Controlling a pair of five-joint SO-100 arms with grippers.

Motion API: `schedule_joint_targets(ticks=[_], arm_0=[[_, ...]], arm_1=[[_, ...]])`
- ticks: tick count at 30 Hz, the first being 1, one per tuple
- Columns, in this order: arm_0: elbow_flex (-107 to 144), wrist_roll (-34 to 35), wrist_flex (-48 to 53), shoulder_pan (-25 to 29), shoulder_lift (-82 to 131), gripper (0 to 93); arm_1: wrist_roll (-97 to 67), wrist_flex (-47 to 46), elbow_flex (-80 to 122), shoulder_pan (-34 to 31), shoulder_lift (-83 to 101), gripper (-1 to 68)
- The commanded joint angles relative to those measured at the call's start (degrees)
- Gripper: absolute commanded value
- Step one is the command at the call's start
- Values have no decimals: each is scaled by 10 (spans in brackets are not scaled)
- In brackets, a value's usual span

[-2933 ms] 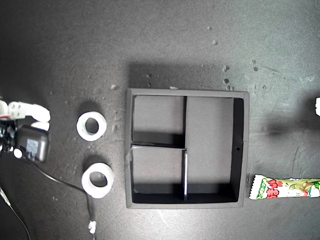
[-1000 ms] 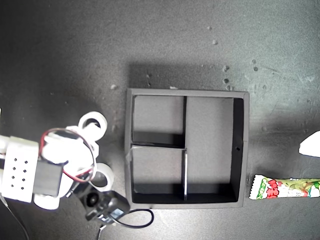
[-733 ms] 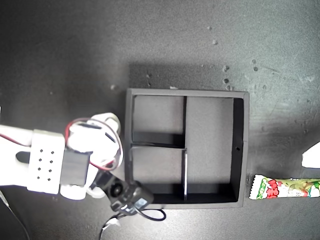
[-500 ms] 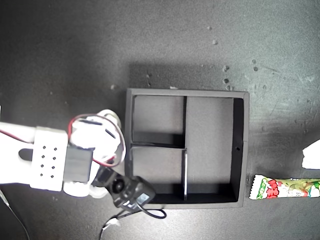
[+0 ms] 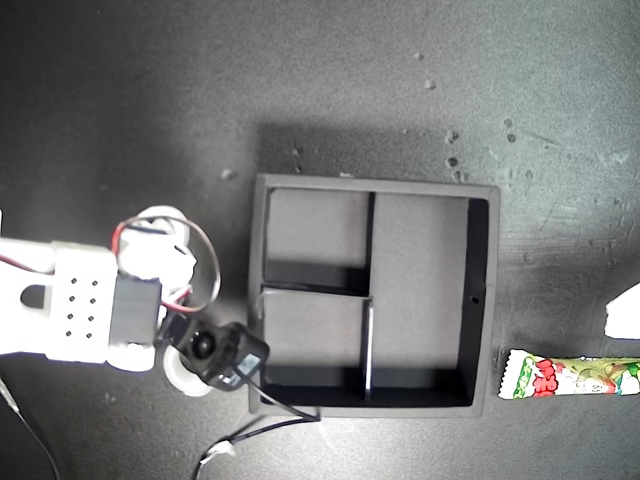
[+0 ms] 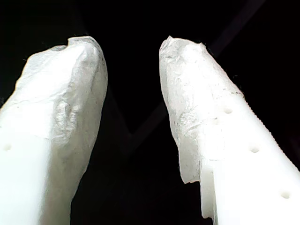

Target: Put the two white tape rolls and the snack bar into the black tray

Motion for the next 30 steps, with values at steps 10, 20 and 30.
schedule_joint_targets(ticks=[10,20,30], arm_0=[[33,45,-4,-21,243,0],[-159,145,25,-12,243,0],[-598,208,149,31,-49,0]], arm_1=[[-297,19,-133,-25,-4,214],[-360,23,-432,-55,-332,264],[300,113,-592,-85,-654,235]])
